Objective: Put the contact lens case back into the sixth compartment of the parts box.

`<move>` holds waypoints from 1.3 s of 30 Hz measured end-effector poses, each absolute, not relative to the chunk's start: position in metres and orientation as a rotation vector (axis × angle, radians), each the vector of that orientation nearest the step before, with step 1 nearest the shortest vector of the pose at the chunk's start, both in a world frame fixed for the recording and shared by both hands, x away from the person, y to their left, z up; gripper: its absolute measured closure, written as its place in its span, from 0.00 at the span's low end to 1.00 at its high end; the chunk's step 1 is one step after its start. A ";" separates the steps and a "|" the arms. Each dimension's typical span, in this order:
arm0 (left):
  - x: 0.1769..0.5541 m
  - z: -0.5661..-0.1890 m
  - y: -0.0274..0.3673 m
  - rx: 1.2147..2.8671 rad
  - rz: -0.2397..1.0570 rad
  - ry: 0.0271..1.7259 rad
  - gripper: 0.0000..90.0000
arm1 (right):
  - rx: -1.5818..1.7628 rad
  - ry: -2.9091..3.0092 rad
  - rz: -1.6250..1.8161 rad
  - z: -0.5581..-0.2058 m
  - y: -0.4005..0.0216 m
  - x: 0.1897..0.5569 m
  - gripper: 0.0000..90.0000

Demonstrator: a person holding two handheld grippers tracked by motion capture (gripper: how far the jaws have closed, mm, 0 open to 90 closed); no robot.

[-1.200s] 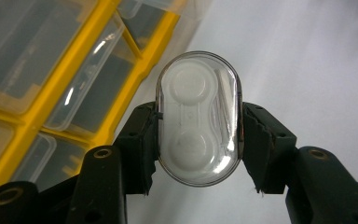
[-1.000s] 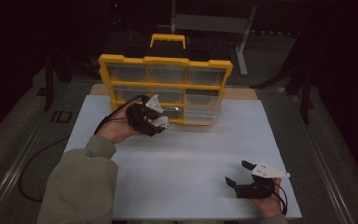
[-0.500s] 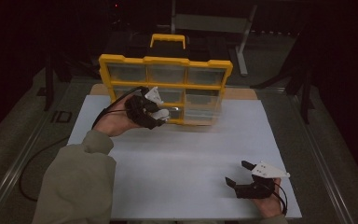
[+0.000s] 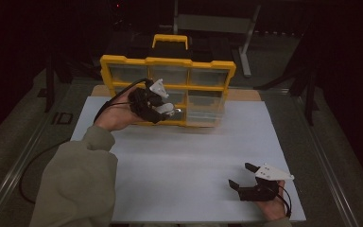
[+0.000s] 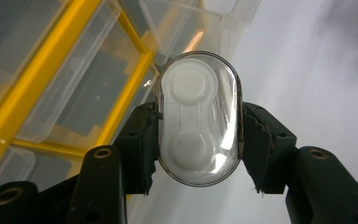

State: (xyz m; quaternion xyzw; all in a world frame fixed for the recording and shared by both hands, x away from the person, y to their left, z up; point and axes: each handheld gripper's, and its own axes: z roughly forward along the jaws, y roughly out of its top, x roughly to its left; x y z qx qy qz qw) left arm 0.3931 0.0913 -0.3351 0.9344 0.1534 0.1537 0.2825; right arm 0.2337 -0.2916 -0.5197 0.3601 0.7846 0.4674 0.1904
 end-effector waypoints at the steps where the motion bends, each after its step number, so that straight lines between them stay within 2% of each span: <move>1: 0.394 -0.333 0.091 2.506 0.415 0.405 0.55 | 1.008 2.204 1.314 -0.520 -0.292 0.234 0.09; 20: 0.405 -0.302 0.070 2.474 0.437 0.391 0.55 | 1.013 2.199 1.318 -0.519 -0.293 0.233 0.09; 39: 0.422 -0.300 0.036 2.477 0.417 0.381 0.55 | 1.015 2.197 1.323 -0.518 -0.294 0.233 0.09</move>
